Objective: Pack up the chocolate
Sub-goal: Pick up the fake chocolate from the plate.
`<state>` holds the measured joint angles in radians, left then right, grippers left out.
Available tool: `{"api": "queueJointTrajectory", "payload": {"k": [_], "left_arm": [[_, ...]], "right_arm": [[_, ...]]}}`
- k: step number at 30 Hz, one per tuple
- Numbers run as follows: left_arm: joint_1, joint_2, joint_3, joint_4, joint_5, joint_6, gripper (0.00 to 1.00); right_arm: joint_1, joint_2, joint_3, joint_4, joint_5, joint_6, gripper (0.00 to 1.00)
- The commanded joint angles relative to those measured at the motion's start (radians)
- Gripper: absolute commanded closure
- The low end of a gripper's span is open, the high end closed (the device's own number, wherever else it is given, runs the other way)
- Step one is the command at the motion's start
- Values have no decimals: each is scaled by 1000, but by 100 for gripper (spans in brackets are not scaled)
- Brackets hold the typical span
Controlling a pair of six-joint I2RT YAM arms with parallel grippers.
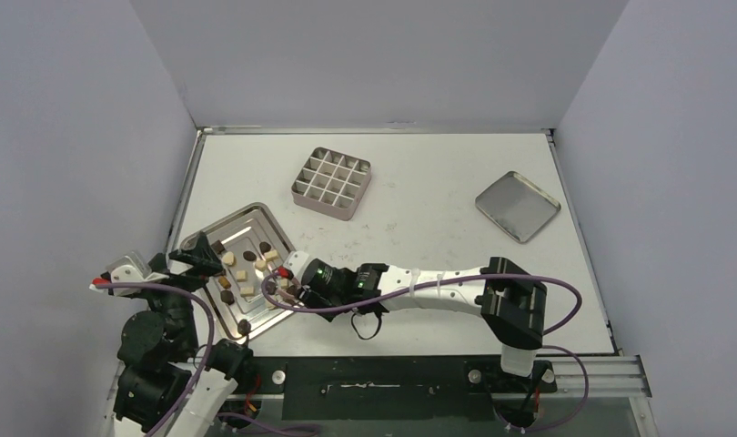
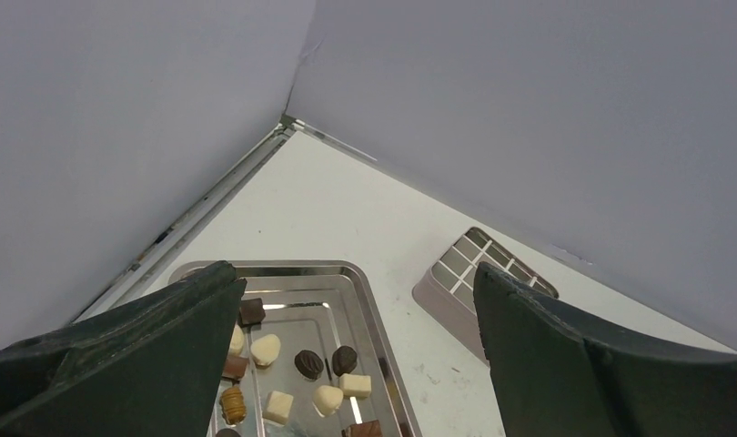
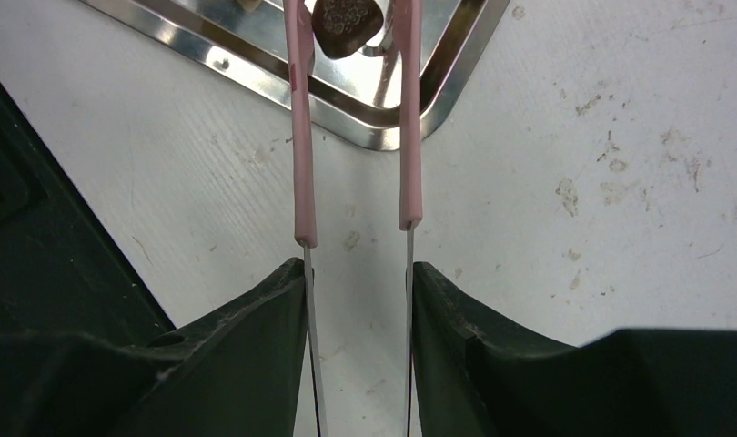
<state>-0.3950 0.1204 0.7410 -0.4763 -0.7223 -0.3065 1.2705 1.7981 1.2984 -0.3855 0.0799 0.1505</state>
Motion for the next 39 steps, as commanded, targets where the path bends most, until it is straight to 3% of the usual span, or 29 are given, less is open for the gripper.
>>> {"api": "queueJointTrajectory", "payload": {"k": [1,13,25,39], "left_arm": [[17,28,3,36,-8,21,3],[30,36,-3,46,6,32,3],[33,41,-1,39,18,30,3],[33,77,31,-84,190,-101,3]], "right_arm": [[4,13,63,-48,9,11,60],[10,22,75,-92,7,7,58],[5,4,61,-54,17,11,72],[-66,-97,38,-10,-45,55,76]]}}
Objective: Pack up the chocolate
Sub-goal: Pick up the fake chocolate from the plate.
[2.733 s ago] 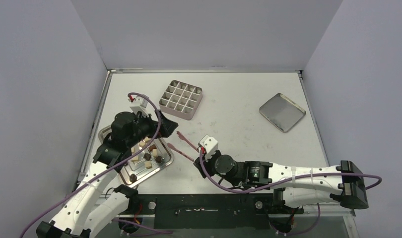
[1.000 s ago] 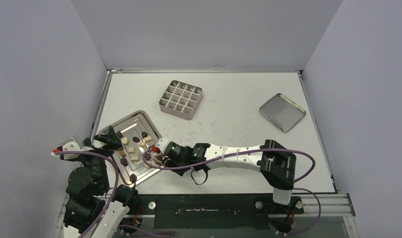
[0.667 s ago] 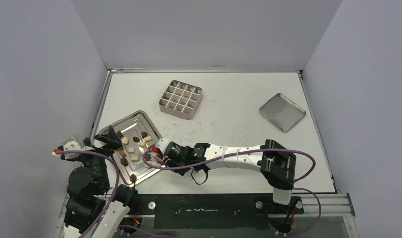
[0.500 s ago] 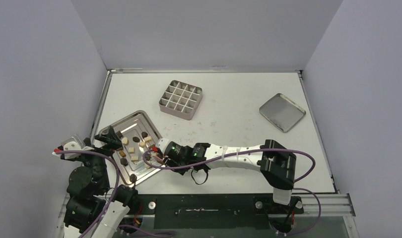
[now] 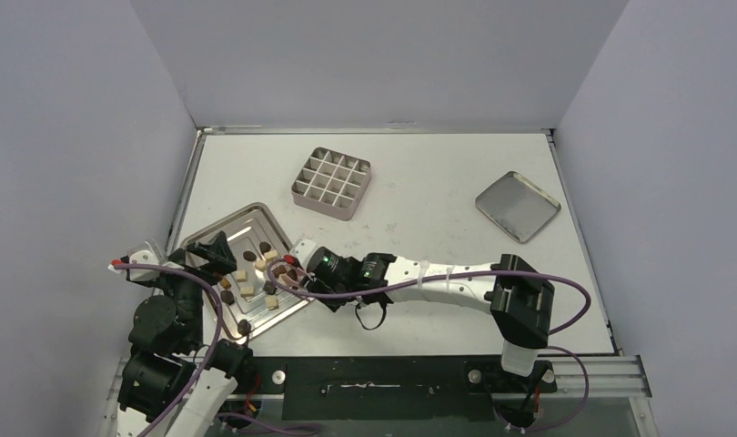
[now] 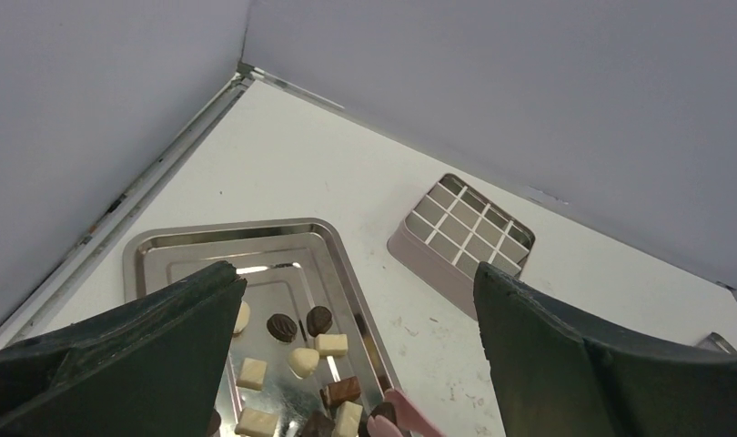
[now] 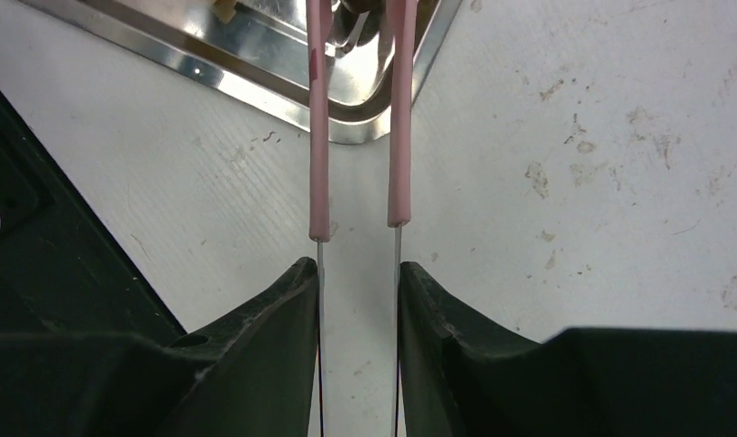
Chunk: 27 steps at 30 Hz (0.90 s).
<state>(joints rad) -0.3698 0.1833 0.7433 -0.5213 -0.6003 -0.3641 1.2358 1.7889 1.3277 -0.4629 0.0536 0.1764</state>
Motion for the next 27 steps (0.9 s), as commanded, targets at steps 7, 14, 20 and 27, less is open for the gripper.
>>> {"api": "queueJointTrajectory", "payload": {"k": [7,14,20,27], "left_arm": [[7,-18,11,-48,57,-38,3],[6,-24,5,-47,72,-37,3],[6,-22,1,-49,88,-34,3],[7,-16,-2,-40,106,-33,3]], "right_arm": [[-118,-119,35,90,-20,36,76],[-273,-98,126,135,39,12,76],[-405,0,234,195,44,1,75],[-496,175,423,208,4,-27,75]]}}
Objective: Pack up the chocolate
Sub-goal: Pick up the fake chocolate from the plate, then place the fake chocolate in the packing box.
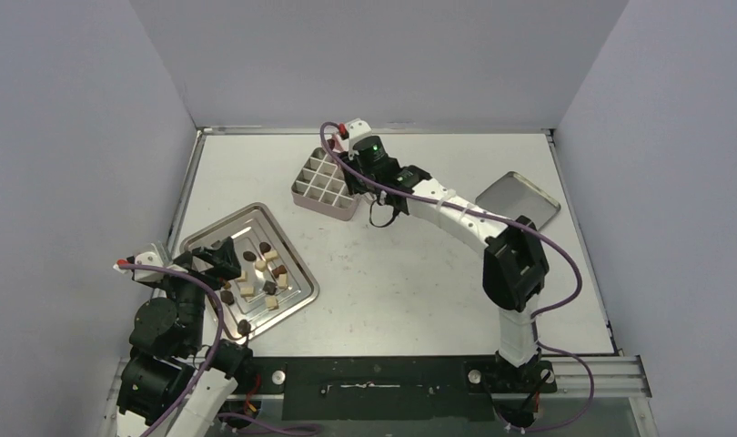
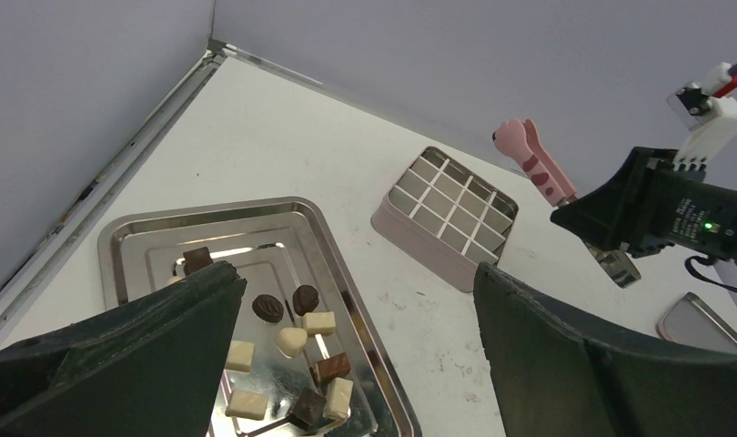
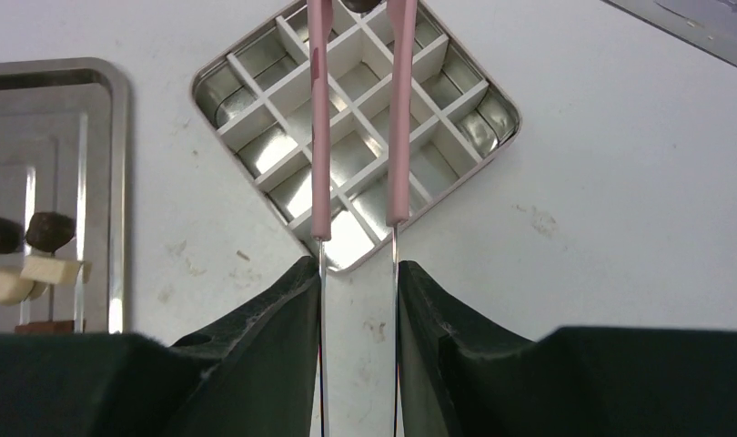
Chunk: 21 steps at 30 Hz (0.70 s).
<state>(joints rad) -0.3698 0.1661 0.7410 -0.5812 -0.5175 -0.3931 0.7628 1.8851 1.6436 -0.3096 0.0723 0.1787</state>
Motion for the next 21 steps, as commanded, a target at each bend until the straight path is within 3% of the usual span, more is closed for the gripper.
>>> {"api": "queueJointTrajectory", "payload": {"k": [1,21], "left_arm": [[8,2,0,19,25,-4,3],[14,-1,0,16,31,0,3]], "right_arm": [[-34,102,128,59,-18,-32,75],[-72,381,369,114,-112,-57,72]]}}
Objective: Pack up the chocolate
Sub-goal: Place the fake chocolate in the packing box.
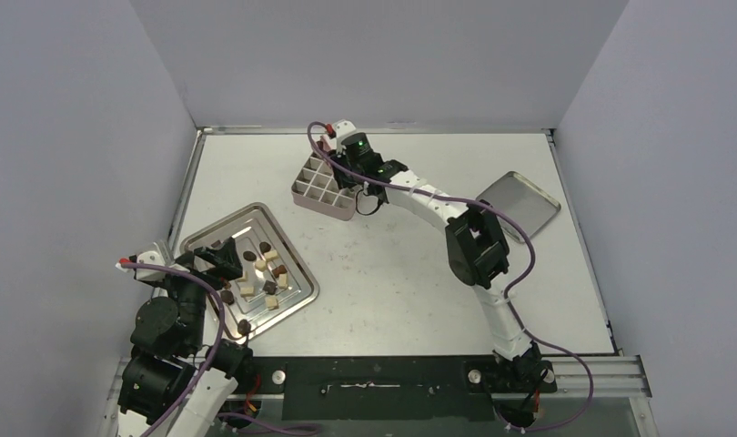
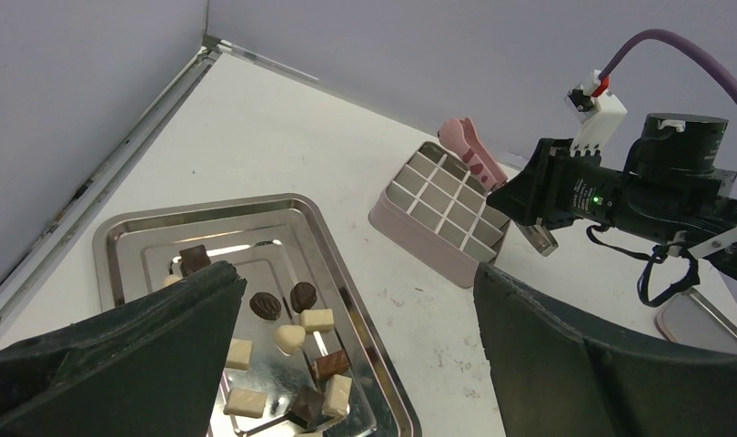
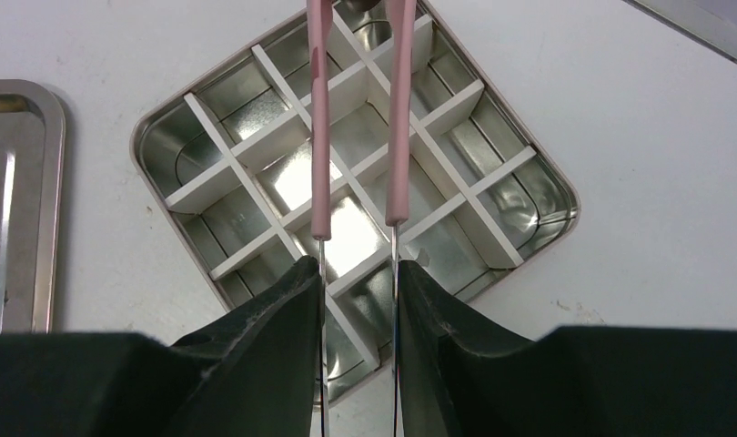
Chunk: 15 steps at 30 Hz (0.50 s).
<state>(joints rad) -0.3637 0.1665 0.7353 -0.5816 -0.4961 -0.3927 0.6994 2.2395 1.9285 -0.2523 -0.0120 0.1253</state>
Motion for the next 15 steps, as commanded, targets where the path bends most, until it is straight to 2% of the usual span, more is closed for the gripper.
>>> {"api": "queueJointTrajectory", "payload": {"k": [1,15], "left_arm": [[8,-2,5,15,8,-1,3],[10,-10,7,10,4,-5,3]], "right_arm": [[-8,36,97,54,-26,-4,72],[-16,79,116,51,9,-7,67]]}}
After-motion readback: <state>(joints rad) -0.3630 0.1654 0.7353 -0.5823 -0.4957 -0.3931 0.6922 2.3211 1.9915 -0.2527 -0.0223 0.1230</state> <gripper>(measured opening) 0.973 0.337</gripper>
